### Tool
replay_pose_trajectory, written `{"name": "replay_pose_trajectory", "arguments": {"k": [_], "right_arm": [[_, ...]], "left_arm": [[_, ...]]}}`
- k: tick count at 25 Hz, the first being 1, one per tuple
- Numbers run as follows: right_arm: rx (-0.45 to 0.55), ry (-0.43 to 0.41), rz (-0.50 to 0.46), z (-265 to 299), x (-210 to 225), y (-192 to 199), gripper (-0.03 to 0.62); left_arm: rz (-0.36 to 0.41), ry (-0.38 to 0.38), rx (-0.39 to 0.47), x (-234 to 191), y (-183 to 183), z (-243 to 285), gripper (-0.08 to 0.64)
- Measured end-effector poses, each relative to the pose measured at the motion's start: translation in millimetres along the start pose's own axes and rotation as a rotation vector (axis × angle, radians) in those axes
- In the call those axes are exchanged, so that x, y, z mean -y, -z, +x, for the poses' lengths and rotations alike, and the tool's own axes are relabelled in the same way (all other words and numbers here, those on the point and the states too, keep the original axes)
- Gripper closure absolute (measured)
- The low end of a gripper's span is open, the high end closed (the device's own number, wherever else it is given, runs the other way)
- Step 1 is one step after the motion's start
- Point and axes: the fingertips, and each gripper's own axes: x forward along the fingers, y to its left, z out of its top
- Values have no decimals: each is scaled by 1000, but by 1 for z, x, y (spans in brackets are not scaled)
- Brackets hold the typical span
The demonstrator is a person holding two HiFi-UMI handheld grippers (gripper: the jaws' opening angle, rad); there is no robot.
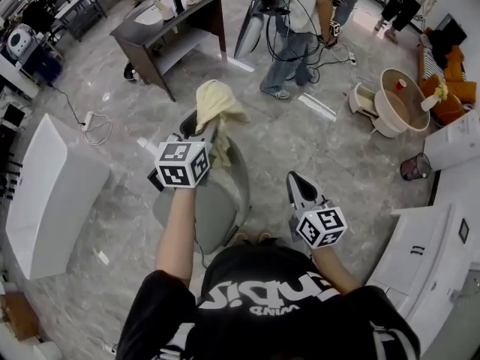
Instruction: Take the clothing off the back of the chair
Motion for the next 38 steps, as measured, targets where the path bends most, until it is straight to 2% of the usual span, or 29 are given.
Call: {"name": "replay_pose_trajectory", "arguments": {"k": [5, 9, 14, 21, 27, 33, 38], "right_arm": [[11, -34, -10, -4, -5, -3, 578], [11, -64, -15, -7, -15, -2, 578], [-1, -103, -17, -12, -23, 2, 578], [-14, -198, -15, -21, -40, 5, 578], [-27, -220, -22, -27, -60, 19, 578], [-23, -176, -23, -50, -70, 34, 578], [2, -150, -25, -88, -105, 49, 578]], "left_arm": [[-24, -19, 19, 12, -3, -40, 396], [-51, -51, 9, 19, 8, -93, 396], [-85, -132, -12, 29, 28, -154, 396], [-105, -222, -37, 49, 48, -193, 394], [-128, -230, -22, 55, 54, -221, 394], [-105, -196, -17, 72, 58, -247, 394], [-100, -168, -12, 84, 72, -292, 394]]}}
